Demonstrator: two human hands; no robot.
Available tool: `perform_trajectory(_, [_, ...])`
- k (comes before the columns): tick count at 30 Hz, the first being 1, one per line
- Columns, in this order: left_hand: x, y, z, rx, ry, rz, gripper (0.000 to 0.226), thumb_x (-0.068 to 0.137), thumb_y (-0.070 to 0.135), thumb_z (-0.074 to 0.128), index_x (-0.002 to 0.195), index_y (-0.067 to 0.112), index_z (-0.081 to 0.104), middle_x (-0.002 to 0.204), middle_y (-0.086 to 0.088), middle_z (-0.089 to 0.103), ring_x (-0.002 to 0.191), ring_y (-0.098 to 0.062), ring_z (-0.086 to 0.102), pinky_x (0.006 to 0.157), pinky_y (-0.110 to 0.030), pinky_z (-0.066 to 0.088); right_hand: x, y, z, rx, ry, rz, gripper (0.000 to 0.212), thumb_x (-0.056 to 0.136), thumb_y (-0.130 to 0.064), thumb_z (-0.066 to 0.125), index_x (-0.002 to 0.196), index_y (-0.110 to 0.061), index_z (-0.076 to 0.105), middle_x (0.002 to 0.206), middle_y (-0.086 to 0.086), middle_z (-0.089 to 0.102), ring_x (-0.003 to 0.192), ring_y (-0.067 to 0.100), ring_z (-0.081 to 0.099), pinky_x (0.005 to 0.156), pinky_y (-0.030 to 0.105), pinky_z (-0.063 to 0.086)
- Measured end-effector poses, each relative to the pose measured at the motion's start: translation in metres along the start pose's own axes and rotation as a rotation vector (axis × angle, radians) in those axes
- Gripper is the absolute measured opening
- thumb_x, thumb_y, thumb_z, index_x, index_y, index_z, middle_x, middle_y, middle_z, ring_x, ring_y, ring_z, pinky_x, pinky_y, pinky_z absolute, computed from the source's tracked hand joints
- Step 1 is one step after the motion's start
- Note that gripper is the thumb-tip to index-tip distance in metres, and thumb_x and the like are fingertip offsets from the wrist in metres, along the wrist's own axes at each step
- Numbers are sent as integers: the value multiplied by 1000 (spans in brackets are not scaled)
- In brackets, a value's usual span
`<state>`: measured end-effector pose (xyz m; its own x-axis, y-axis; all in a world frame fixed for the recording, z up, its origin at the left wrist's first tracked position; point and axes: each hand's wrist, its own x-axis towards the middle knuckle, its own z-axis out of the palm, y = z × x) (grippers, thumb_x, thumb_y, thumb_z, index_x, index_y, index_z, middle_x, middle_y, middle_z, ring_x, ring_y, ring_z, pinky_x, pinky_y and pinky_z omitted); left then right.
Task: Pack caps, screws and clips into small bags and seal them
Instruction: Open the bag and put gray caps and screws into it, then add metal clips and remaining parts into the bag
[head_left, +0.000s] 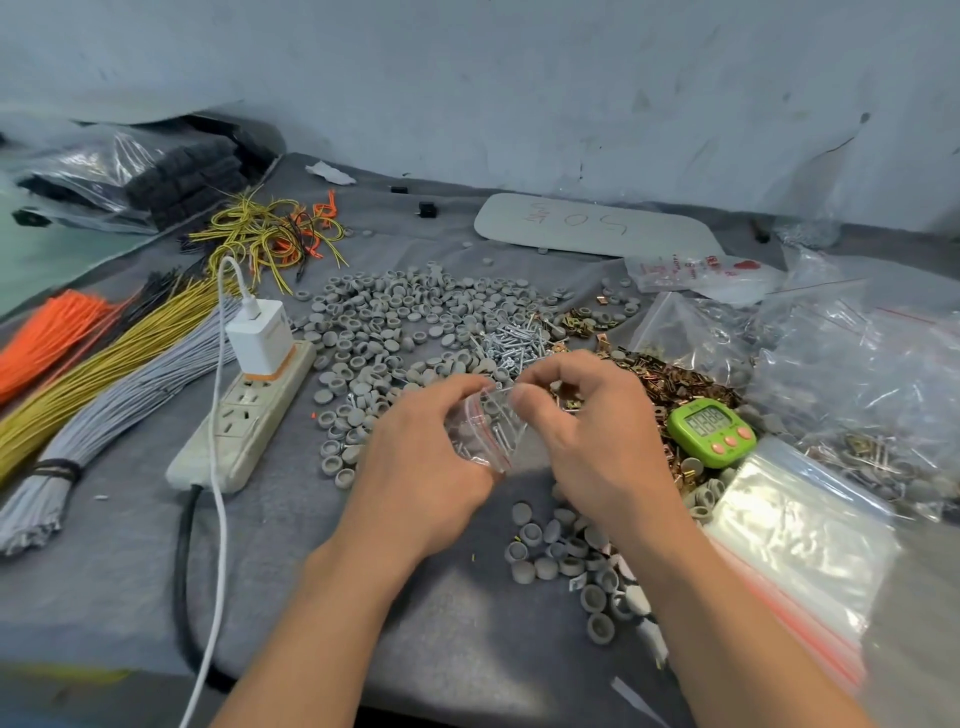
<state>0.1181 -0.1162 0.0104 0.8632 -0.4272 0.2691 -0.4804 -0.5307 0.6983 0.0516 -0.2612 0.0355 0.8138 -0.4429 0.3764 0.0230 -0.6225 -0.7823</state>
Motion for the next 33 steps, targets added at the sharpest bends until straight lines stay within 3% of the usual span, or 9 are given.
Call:
perform_trajectory(7, [1, -4, 1, -59, 22, 36, 62, 66, 28, 88, 118, 50, 64, 91, 27, 68, 88, 13, 60, 66, -2, 39, 4, -2, 4, 287, -37, 156, 11, 87, -19, 80, 84, -28, 85, 108, -21, 72, 110, -3, 64, 103, 41, 53])
perform_trajectory(10, [1, -7, -1, -103, 58, 35, 60, 66, 23, 89, 115, 49, 66, 87, 32, 67, 88, 22, 57, 67, 4, 36, 10, 15, -23, 235, 163, 223, 19, 91, -17, 77, 83, -33, 83, 86, -22, 76, 77, -4, 69, 75, 26, 59])
perform_trajectory(13, [0, -9, -3, -125, 69, 21, 63, 66, 23, 89, 116, 54, 64, 91, 34, 67, 86, 19, 60, 66, 3, 37, 11, 32, -47, -136, 186, 273, 23, 94, -16, 72, 87, -36, 82, 78, -20, 75, 48, 2, 56, 50, 20, 49])
perform_trajectory(15, [0, -8, -3, -99, 86, 26, 63, 67, 27, 86, 117, 57, 61, 92, 33, 67, 89, 19, 58, 67, 3, 37, 11, 40, -52, -366, 83, 291, 24, 95, -16, 69, 92, -36, 82, 97, -13, 78, 69, 8, 64, 76, 30, 57])
perform_trajectory(17, [-1, -6, -1, -51, 84, 32, 65, 68, 30, 86, 120, 58, 58, 95, 30, 67, 91, 17, 58, 65, -2, 40, 9, 44, -51, -613, -50, 301, 23, 97, -21, 66, 100, -39, 79, 112, -8, 75, 102, 24, 62, 105, 41, 42])
perform_trajectory(22, [-1, -1, 5, 9, 32, 27, 71, 69, 32, 83, 130, 55, 55, 112, 23, 62, 83, -3, 56, 76, -26, 44, 3, 42, -41, -810, -117, 192, 21, 97, -31, 60, 97, -41, 79, 107, -7, 69, 108, 21, 46, 93, 37, 22])
perform_trajectory(26, [0, 0, 9, 45, 33, 33, 74, 69, 28, 84, 132, 53, 55, 106, 30, 53, 92, 2, 51, 76, -17, 33, -3, 34, -30, -809, -161, 54, 15, 92, -46, 68, 87, -35, 76, 89, -7, 64, 97, 19, 46, 88, 36, 18])
perform_trajectory(30, [0, 2, 10, 58, 19, 31, 76, 69, 27, 86, 132, 55, 53, 95, 36, 46, 88, 17, 43, 72, -12, 31, -9, 31, -25, -796, -244, 10, 10, 94, -35, 65, 88, -29, 70, 88, -3, 65, 100, 22, 55, 89, 39, 25])
perform_trajectory(33, [-1, 5, 10, 70, 18, 25, 74, 70, 27, 86, 132, 52, 54, 98, 30, 51, 88, 6, 50, 74, -18, 36, -13, 27, -30, -789, -238, 21, 13, 94, -38, 63, 94, -29, 72, 92, -3, 70, 98, 23, 57, 90, 40, 30])
